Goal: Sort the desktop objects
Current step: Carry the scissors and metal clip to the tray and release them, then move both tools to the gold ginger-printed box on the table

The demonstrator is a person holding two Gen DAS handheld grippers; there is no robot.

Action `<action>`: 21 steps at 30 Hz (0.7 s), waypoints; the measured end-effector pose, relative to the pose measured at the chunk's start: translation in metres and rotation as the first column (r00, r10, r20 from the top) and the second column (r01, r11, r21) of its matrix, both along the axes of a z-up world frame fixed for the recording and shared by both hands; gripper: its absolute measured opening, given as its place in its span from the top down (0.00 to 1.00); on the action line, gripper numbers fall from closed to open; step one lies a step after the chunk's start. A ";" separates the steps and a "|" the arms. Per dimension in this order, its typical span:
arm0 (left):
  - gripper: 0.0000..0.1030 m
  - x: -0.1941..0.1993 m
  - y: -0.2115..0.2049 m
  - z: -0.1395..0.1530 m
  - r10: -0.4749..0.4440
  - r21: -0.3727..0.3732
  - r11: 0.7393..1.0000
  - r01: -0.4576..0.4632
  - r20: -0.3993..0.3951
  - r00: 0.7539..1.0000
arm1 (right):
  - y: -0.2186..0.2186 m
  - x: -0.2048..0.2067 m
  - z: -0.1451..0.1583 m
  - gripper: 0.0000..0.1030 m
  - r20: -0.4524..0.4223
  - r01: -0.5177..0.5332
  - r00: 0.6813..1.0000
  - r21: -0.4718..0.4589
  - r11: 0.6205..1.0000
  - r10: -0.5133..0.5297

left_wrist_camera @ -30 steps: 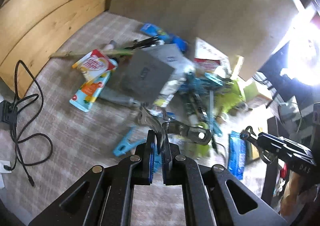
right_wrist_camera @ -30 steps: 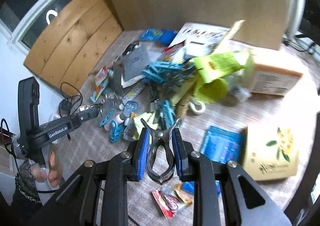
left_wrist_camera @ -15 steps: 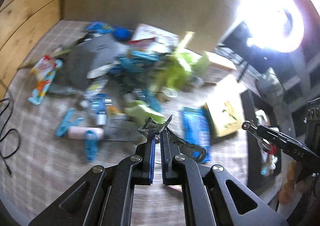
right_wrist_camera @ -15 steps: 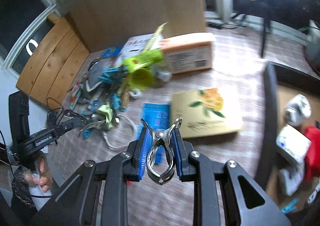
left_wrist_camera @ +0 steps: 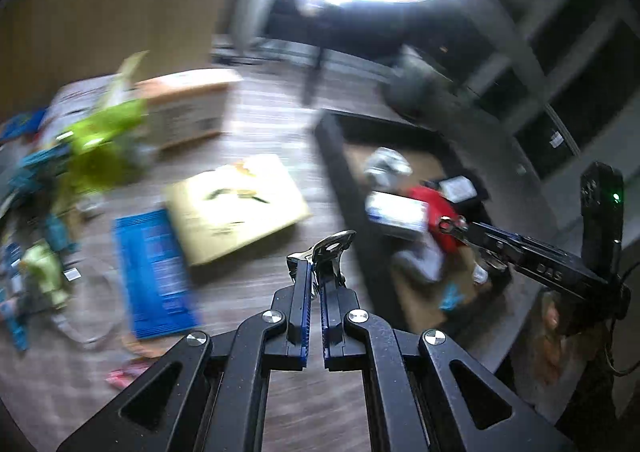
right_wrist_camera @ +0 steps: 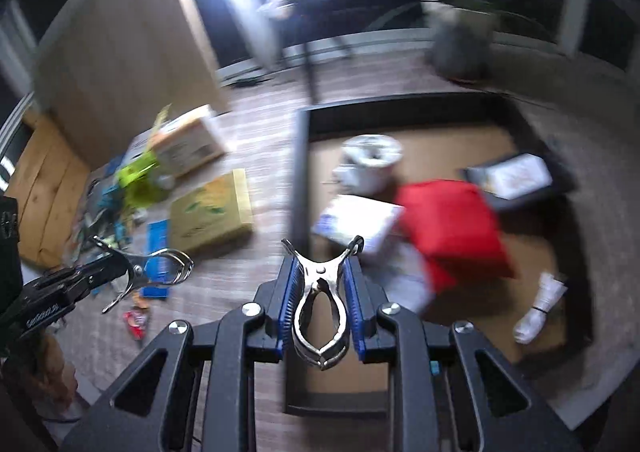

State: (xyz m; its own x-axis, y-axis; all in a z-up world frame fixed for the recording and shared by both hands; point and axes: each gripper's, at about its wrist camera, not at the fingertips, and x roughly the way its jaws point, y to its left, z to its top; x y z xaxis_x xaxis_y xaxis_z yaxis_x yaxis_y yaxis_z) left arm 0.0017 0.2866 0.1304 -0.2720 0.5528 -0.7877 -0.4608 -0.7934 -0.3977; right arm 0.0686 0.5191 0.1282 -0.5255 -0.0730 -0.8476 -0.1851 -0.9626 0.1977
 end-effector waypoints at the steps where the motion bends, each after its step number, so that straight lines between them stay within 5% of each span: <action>1: 0.97 0.004 0.015 0.001 -0.029 0.004 1.000 0.029 -0.002 1.000 | 0.015 0.008 0.001 0.78 0.001 0.030 1.000 0.015 0.999 -0.030; 12: 0.95 0.045 0.148 0.010 -0.263 0.002 0.965 0.263 -0.050 0.964 | 0.099 0.044 -0.001 0.78 -0.004 0.175 0.985 0.065 0.982 -0.175; 15: 0.79 0.047 0.159 0.011 -0.258 -0.017 0.966 0.257 -0.040 0.965 | 0.103 0.044 0.000 0.62 0.003 0.181 0.983 0.065 0.981 -0.182; 17: 0.77 0.047 0.158 0.012 -0.252 -0.025 0.968 0.251 -0.056 0.966 | 0.103 0.043 0.001 0.46 -0.008 0.181 0.983 0.073 0.981 -0.181; 21: 0.77 0.037 0.145 0.008 -0.207 -0.036 0.978 0.206 -0.039 0.977 | 0.096 0.040 0.005 0.46 -0.018 0.162 0.987 0.081 0.983 -0.161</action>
